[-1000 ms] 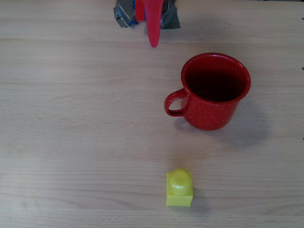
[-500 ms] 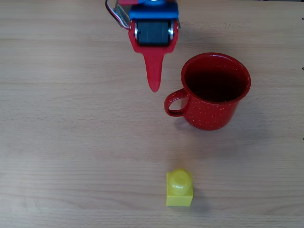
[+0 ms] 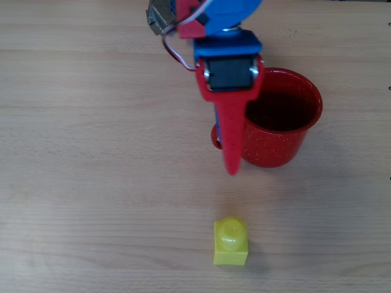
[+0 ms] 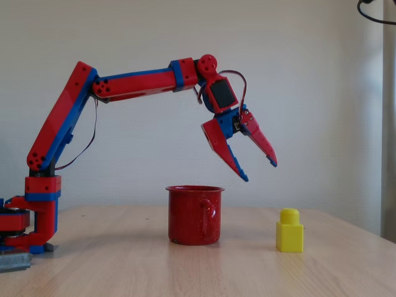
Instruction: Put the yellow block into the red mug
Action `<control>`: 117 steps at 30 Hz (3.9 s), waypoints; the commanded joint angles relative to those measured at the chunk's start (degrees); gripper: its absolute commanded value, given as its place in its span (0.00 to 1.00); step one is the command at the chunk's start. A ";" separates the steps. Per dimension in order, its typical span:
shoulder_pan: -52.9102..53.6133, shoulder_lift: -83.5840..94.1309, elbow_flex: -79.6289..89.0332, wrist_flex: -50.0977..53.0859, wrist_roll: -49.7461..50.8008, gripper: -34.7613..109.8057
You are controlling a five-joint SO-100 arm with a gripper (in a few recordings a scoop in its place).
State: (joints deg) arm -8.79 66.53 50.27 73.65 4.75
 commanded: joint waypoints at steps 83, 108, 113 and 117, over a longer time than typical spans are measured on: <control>3.78 -13.01 -10.37 -6.24 -3.43 0.53; 0.00 -5.54 -1.76 -5.98 1.76 0.55; -0.79 -5.19 0.44 -8.00 2.55 0.55; -1.58 -5.19 1.85 -9.49 3.16 0.55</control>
State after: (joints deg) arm -8.70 51.59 52.47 65.13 6.15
